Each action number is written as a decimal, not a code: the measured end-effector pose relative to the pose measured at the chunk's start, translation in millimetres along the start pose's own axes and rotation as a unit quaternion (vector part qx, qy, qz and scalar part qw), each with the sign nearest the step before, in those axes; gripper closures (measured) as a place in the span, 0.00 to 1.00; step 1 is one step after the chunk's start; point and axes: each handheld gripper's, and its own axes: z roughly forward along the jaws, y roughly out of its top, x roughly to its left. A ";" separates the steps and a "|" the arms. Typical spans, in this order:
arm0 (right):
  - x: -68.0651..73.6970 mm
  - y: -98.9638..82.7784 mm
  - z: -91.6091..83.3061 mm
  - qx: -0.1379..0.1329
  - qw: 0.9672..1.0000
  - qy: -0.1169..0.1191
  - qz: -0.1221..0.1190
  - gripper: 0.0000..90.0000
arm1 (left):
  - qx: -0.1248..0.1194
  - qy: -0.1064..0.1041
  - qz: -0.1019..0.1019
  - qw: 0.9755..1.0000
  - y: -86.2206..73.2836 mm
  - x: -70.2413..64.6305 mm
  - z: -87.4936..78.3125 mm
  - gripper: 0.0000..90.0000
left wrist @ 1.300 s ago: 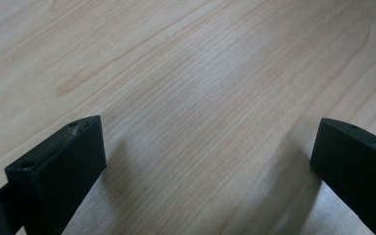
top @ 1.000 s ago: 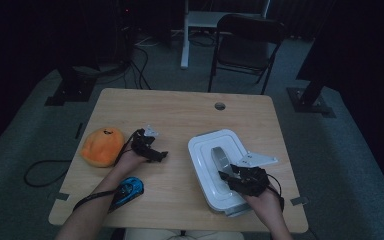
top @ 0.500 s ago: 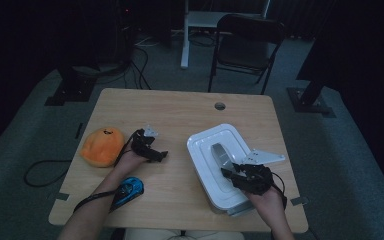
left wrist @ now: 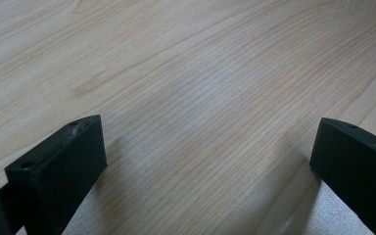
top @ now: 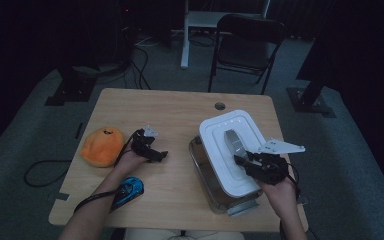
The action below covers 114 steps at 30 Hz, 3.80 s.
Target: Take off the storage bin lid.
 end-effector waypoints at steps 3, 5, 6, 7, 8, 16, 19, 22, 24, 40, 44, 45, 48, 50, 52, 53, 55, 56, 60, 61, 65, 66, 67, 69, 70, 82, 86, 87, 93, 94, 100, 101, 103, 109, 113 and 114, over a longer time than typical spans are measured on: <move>-6.9 2.8 -3.3 -0.007 1.000 -0.005 0.004 0.76 | 0.000 0.000 0.000 1.000 0.0 0.0 -0.1 0.01; -11.9 4.1 -5.3 -0.012 1.000 -0.008 0.009 0.76 | 0.001 0.000 0.000 1.000 0.0 0.0 -0.1 0.01; -14.6 4.8 -6.1 -0.014 1.000 -0.009 0.012 0.76 | 0.001 0.000 0.000 1.000 0.0 0.1 -0.1 0.01; -17.2 5.5 -6.7 -0.015 1.000 -0.013 0.011 0.76 | 0.001 0.000 0.000 1.000 0.0 0.0 -0.1 0.01; -20.0 6.2 -7.2 -0.017 1.000 -0.016 0.012 0.76 | 0.000 0.000 0.000 1.000 0.0 0.0 -0.1 0.01; -44.3 9.6 -8.0 -0.025 0.998 -0.045 0.030 0.76 | 0.000 0.000 0.000 1.000 0.0 0.0 0.0 0.01; -56.3 10.2 -7.2 -0.028 0.997 -0.059 0.039 0.76 | 0.000 0.000 0.000 1.000 0.0 0.0 0.0 0.01; -70.1 10.9 -6.6 -0.033 0.996 -0.068 0.042 0.76 | 0.000 0.000 0.000 1.000 0.0 0.0 0.0 0.01; -78.9 10.9 -6.1 -0.037 0.996 -0.071 0.046 0.76 | 0.000 0.000 -0.001 1.000 -0.1 -0.1 0.0 0.01; -139.9 -19.4 28.9 -0.020 0.989 -0.118 0.092 0.76 | 0.000 0.000 -0.001 1.000 0.0 0.1 0.0 0.01; -149.1 -32.8 44.0 -0.007 0.987 -0.120 0.103 0.76 | 0.000 0.000 -0.002 1.000 0.2 0.3 0.3 0.01; -151.5 -36.2 47.6 -0.004 0.987 -0.120 0.108 0.76 | 0.000 0.000 -0.002 1.000 0.2 0.3 0.3 0.01; -157.6 -46.0 57.5 0.003 0.985 -0.119 0.121 0.76 | 0.000 0.000 -0.002 1.000 0.2 0.3 0.3 0.01; -160.4 -52.0 63.4 0.004 0.985 -0.116 0.131 0.76 | 0.000 0.000 -0.002 1.000 0.2 0.3 0.3 0.01; -162.5 -57.5 68.8 0.006 0.984 -0.116 0.133 0.76 | 0.000 0.003 -0.005 1.000 0.1 0.6 0.3 0.01; -163.4 -59.9 71.7 0.010 0.984 -0.119 0.135 0.76 | 0.000 0.003 -0.006 1.000 0.1 0.6 0.3 0.01; -165.8 -65.4 77.5 0.016 0.983 -0.120 0.140 0.76 | 0.000 0.003 -0.006 1.000 0.1 0.6 0.3 0.01; -166.6 -67.2 79.6 0.017 0.982 -0.119 0.143 0.76 | 0.000 0.003 -0.006 1.000 0.1 0.5 0.4 0.01; -168.3 -73.0 87.3 0.025 0.982 -0.117 0.145 0.76 | 0.000 0.003 -0.005 1.000 0.1 0.6 0.3 0.01; -168.7 -74.6 89.8 0.028 0.982 -0.116 0.148 0.76 | 0.000 0.003 -0.006 1.000 0.1 0.5 0.4 0.01; -170.4 -80.3 98.6 0.029 0.981 -0.113 0.155 0.76 | 0.000 0.003 -0.005 1.000 0.2 0.6 0.3 0.01; -170.2 -81.3 100.2 0.029 0.981 -0.113 0.152 0.76 | 0.000 0.003 -0.005 1.000 0.2 0.6 0.3 0.01; -170.1 -82.3 101.7 0.030 0.981 -0.113 0.152 0.76 | 0.000 0.003 -0.005 1.000 0.2 0.6 0.3 0.01; -170.1 -84.5 104.9 0.036 0.981 -0.115 0.153 0.76 | 0.000 0.003 -0.005 1.000 0.2 0.6 0.3 0.01; -170.1 -85.8 106.2 0.038 0.981 -0.115 0.154 0.76 | 0.000 0.002 -0.004 1.000 0.1 0.7 0.2 0.01; -173.3 -103.3 115.8 0.043 0.979 -0.107 0.170 0.76 | 0.001 -0.004 0.004 1.000 -0.6 2.1 -0.5 0.01; -171.9 -98.7 116.3 0.059 0.979 -0.109 0.161 0.58 | 0.003 -0.008 0.008 1.000 -0.7 3.7 -1.1 0.01; -170.4 -97.1 115.5 0.061 0.979 -0.118 0.154 0.53 | 0.003 -0.008 0.008 1.000 -0.7 3.7 -1.1 0.01; -170.7 -92.8 103.5 0.046 0.978 -0.128 0.159 0.31 | 0.017 -0.008 -0.001 1.000 2.3 2.9 -5.8 0.01; -170.7 -92.7 101.0 0.041 0.978 -0.125 0.160 0.28 | 0.015 -0.011 -0.002 1.000 3.2 1.7 -7.0 0.01; -165.4 -93.6 92.4 0.054 0.983 -0.111 0.134 0.14 | 0.029 -0.017 0.003 0.999 14.1 -11.0 -17.8 0.01; -164.5 -93.7 90.9 0.053 0.983 -0.110 0.135 0.14 | 0.029 -0.017 0.003 0.999 14.1 -11.0 -17.8 0.01; -162.1 -94.0 87.6 0.052 0.984 -0.108 0.134 0.14 | 0.020 -0.026 0.009 0.999 20.2 -20.7 -24.6 0.01; -151.5 -97.5 72.8 0.041 0.986 -0.101 0.127 0.14 | 0.016 -0.043 0.045 0.998 30.9 -47.9 -36.4 0.01; -141.7 -102.3 64.8 0.041 0.988 -0.090 0.121 0.15 | 0.013 -0.051 0.063 0.997 34.9 -62.3 -43.7 0.01; -138.7 -103.8 63.2 0.040 0.988 -0.088 0.120 0.15 | 0.015 -0.053 0.068 0.996 35.4 -65.5 -45.2 0.01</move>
